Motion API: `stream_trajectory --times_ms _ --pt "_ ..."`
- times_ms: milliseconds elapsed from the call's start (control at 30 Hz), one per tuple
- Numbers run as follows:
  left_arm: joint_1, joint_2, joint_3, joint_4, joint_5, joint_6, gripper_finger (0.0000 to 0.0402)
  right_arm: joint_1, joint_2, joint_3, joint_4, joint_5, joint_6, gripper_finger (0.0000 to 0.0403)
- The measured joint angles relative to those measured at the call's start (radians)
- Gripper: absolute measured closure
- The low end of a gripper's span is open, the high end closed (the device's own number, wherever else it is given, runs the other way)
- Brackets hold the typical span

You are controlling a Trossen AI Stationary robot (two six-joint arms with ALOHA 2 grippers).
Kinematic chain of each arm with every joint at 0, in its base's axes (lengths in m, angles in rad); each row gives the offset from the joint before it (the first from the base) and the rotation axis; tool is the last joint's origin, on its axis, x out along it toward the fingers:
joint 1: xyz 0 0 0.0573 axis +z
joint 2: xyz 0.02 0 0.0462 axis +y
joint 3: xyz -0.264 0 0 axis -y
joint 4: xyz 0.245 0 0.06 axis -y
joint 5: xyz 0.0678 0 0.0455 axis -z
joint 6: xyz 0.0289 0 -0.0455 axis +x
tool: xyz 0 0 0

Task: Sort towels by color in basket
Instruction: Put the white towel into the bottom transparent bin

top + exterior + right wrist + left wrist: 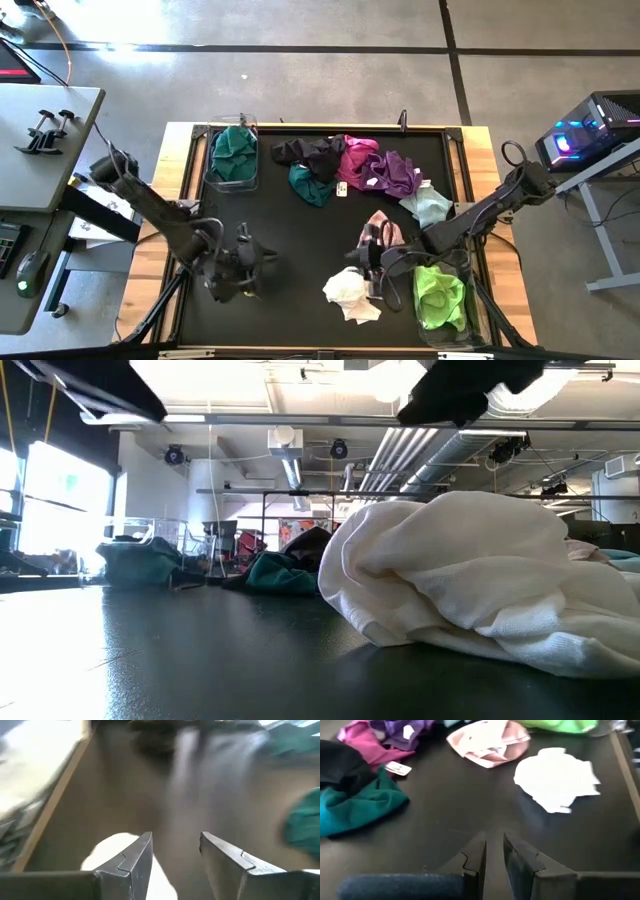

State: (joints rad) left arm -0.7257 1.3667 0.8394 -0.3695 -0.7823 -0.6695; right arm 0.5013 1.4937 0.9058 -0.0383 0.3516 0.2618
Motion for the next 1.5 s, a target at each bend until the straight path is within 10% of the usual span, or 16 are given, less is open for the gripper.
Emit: stream_trajectory --times_ms 233,733,1033,1100,1333,1500 --pt "0.068 0.234 -0.001 0.177 -0.068 0.03 0.0349 0.004 0.015 0.0 0.005 -0.102 -0.049 0.024" --pt "0.34 0.494 0.0 0.715 0.347 0.279 0.0349 0.003 0.345 0.0 0.076 -0.25 -0.061 0.0135" --pt "0.363 0.507 0.0 0.742 0.388 0.253 0.0349 0.003 0.381 0.011 0.071 -0.177 0.033 0.032" --pt "0.363 0.507 0.0 0.742 0.38 0.253 0.0348 0.01 0.342 0.03 -0.023 -0.175 0.049 0.0367" --pt "0.364 0.507 0.0 0.739 0.359 0.257 0.0348 0.122 0.156 0.303 -0.645 -0.02 0.273 0.0351" --pt "0.363 0.507 0.0 0.742 0.35 0.289 0.0348 0.254 0.13 0.567 -1.109 -0.094 0.639 0.0364"
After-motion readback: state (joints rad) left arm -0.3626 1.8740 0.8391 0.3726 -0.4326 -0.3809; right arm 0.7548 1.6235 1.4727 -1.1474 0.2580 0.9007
